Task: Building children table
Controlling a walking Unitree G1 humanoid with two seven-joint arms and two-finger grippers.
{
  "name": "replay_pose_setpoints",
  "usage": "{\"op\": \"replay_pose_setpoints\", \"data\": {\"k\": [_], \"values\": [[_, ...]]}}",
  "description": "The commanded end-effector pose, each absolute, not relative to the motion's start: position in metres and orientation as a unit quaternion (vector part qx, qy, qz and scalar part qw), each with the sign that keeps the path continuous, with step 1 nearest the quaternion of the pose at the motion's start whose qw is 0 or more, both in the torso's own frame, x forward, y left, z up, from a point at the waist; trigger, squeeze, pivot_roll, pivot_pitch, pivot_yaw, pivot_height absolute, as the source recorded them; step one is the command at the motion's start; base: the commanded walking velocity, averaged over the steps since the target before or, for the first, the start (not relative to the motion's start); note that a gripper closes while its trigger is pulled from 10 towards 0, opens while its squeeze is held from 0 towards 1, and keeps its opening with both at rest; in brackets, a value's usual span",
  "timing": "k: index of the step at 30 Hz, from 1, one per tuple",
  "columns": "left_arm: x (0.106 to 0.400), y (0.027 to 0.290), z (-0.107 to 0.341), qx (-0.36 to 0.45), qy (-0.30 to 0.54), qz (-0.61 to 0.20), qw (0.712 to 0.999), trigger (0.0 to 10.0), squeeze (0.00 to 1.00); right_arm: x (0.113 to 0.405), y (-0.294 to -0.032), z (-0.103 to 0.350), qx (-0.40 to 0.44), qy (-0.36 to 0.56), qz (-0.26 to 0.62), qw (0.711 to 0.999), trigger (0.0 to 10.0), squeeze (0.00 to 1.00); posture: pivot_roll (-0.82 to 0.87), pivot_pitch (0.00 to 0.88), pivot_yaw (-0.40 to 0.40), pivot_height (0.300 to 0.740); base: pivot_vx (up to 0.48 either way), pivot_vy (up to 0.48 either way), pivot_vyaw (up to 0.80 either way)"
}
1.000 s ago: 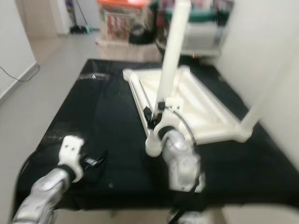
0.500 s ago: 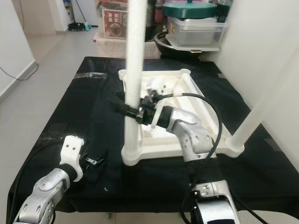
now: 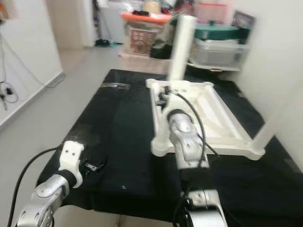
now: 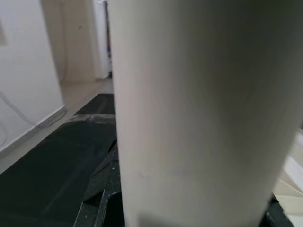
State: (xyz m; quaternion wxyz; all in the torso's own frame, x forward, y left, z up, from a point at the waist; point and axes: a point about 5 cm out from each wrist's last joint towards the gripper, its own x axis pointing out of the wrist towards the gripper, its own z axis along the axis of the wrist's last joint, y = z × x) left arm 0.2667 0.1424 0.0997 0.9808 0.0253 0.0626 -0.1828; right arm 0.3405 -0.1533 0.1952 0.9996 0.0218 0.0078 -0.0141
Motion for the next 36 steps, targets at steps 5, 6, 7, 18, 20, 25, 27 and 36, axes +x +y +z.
{"op": "replay_pose_setpoints", "data": {"k": [5,6,7,18,20,25,27,36], "values": [[0.267,0.14,0.098,0.029,0.068,-0.193,0.978,10.0,0.0,0.316,-0.138,0.153,0.041,0.094,0.057,0.993,10.0,1.0,0.01,0.0,-0.049,0.74,0.0,0.0,0.0],[0.267,0.14,0.098,0.029,0.068,-0.193,0.978,10.0,0.0,0.316,-0.138,0.153,0.041,0.094,0.057,0.993,10.0,1.0,0.01,0.0,-0.049,0.74,0.0,0.0,0.0],[0.267,0.14,0.098,0.029,0.068,-0.193,0.978,10.0,0.0,0.316,-0.138,0.153,0.041,0.094,0.057,0.993,10.0,1.0,0.01,0.0,-0.049,0.74,0.0,0.0,0.0],[0.271,0.138,0.1,0.029,0.064,-0.195,0.978,10.0,0.0,0.309,-0.09,0.211,0.04,-0.01,0.494,0.868,10.0,0.0,0.03,0.0,-0.065,0.74,0.0,0.0,0.0],[0.271,0.139,0.101,0.029,0.062,-0.192,0.979,10.0,0.0,0.318,-0.085,0.216,0.02,-0.016,0.547,0.837,10.0,0.0,0.05,0.0,-0.072,0.74,0.0,0.0,0.0],[0.27,0.141,0.101,0.03,0.061,-0.189,0.98,10.0,0.0,0.327,-0.078,0.216,0.012,-0.021,0.563,0.826,10.0,0.0,0.07,0.0,-0.079,0.74,0.0,0.0,0.0],[0.27,0.141,0.101,0.03,0.061,-0.189,0.98,10.0,0.0,0.327,-0.078,0.216,0.012,-0.021,0.563,0.826,10.0,0.0,0.07,0.0,-0.079,0.74,0.0,0.0,0.0],[0.268,0.142,0.1,0.033,0.063,-0.187,0.98,10.0,0.0,0.35,-0.072,0.202,0.06,-0.016,0.354,0.933,0.0,0.0,0.05,0.0,-0.07,0.74,0.0,0.0,0.0]]}}
